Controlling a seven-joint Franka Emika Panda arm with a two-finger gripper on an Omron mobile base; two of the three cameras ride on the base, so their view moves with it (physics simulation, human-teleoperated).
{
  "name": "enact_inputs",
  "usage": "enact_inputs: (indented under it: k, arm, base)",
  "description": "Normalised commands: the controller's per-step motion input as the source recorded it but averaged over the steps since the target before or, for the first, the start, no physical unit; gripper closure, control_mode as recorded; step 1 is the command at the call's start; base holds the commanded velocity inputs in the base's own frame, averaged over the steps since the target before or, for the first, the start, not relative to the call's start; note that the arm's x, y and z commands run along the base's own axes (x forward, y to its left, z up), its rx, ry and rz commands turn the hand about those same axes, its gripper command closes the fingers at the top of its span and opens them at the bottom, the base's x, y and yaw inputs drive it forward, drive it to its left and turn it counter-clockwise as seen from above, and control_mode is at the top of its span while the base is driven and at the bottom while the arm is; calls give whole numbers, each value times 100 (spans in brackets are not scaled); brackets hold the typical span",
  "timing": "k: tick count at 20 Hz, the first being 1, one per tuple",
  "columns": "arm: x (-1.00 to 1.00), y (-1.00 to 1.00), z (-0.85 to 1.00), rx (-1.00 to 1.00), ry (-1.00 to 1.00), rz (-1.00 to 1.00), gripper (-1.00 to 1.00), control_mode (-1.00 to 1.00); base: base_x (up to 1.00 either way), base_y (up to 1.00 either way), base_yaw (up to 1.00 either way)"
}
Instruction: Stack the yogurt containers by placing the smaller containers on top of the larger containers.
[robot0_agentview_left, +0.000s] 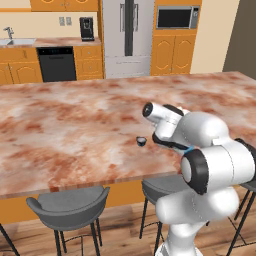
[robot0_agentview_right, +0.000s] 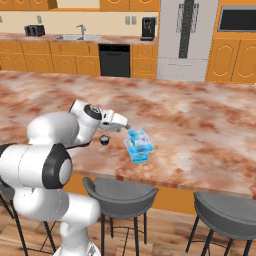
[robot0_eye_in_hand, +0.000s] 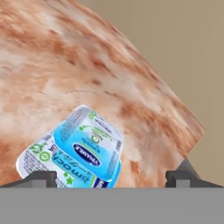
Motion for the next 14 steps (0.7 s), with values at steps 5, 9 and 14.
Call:
enact_inputs:
  k: [5,9,14]
  arm:
    - [-11,28,14,7,0,0,-100,-100]
    - [-13,31,9,9,0,0,-100,-100]
    - [-13,31,1,11,0,0,-100,-100]
  base:
    - [0,0,0]
    - [0,0,0]
    - [0,0,0]
